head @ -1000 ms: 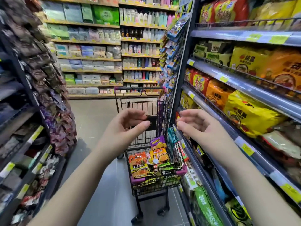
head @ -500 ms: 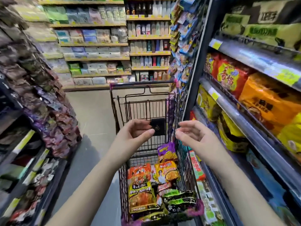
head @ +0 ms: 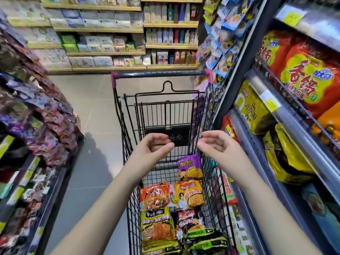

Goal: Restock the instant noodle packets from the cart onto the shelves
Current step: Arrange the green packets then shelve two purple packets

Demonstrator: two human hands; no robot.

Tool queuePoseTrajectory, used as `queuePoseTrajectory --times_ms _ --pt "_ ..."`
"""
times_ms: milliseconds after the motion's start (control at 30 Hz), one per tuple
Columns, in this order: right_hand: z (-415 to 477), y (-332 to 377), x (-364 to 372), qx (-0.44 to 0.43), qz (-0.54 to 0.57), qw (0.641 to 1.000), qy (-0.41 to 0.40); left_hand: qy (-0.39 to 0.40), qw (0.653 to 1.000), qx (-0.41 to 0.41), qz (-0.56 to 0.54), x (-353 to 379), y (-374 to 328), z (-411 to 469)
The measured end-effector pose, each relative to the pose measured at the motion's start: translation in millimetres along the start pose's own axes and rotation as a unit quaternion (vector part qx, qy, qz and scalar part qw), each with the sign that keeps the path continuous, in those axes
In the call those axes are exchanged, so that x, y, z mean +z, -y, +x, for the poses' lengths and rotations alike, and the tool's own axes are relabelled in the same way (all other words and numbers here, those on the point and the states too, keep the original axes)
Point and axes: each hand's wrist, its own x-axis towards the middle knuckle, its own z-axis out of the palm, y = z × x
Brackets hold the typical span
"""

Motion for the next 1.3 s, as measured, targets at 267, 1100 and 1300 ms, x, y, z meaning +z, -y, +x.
queuePoseTrajectory --times_ms 267,1100,1300 --pt "54.1 -44.6 25.4 0.064 -0.035 0.996 -0.049 0.051 0.995 -0.081 0.008 -16.9 61.2 86.2" --pt "167.8 -361.1 65.4 0.247 -0.275 0.922 -0.116 0.012 0.942 -0.329 0.067 83.0 366.6 228.3" --pt "179.6 -377.1 69.8 0.259 -0.344 0.9 -0.072 0.047 0.933 -0.347 0.088 100.2 392.1 245.4"
